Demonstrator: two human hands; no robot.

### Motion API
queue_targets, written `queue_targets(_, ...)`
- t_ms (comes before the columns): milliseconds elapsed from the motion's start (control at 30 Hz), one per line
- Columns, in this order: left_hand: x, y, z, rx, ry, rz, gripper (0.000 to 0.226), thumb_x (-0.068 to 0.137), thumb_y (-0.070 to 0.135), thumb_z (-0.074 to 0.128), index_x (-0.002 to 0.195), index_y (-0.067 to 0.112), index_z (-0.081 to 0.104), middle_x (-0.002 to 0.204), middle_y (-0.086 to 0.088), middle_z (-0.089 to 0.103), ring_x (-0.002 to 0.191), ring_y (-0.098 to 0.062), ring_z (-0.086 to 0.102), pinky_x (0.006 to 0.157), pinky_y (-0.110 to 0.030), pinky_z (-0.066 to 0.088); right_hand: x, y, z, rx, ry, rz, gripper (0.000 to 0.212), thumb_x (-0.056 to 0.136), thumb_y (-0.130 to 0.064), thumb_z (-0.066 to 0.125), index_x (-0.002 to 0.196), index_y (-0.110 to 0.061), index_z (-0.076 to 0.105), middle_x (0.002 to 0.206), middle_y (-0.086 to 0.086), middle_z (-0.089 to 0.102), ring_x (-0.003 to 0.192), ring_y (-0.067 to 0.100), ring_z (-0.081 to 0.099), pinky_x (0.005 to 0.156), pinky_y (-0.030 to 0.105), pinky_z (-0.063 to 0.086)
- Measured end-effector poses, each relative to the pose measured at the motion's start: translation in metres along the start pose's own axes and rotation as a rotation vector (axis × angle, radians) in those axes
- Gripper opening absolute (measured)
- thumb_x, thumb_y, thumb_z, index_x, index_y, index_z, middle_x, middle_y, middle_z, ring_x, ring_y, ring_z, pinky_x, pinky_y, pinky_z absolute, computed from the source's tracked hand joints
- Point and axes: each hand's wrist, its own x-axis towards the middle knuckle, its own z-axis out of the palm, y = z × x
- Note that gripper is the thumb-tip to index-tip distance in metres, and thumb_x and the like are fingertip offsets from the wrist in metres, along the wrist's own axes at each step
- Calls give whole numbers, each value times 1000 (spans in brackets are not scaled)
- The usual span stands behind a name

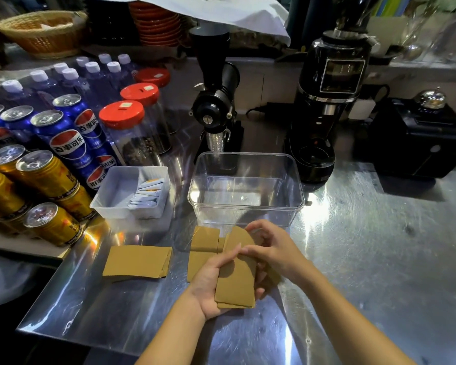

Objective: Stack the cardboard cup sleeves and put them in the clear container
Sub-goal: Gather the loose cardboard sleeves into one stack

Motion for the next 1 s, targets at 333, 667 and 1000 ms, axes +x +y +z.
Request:
queue_targets(333, -12, 3, -13, -171, 20, 217, 53, 62, 10, 77, 109, 25, 59, 82, -14, 58, 69, -25, 58, 69, -42, 51, 1, 31, 4, -421, 228, 252, 48, 65, -47, 74, 96, -14, 57, 91, -1, 60, 86, 20, 57, 74, 34, 48)
queue_targets(667, -6, 3, -19, -262, 81, 345, 35, 65, 15, 71, 97, 23, 61, 90, -16, 64, 70, -24, 62, 64, -36, 53, -3, 33, 21, -833, 54, 392, 89, 53, -53, 78, 118, -9, 37, 120, 11, 48, 114, 31, 43, 96, 42, 34)
queue_targets(1000, -2, 3, -34, -424, 155, 505, 19, 69, 22, 68, 87, 26, 69, 86, -9, 68, 81, -22, 66, 84, -47, 52, -5, 25, 1, 101, 374, 345, 25, 72, -6, 74, 86, -13, 54, 89, 15, 65, 85, 31, 63, 69, 34, 49)
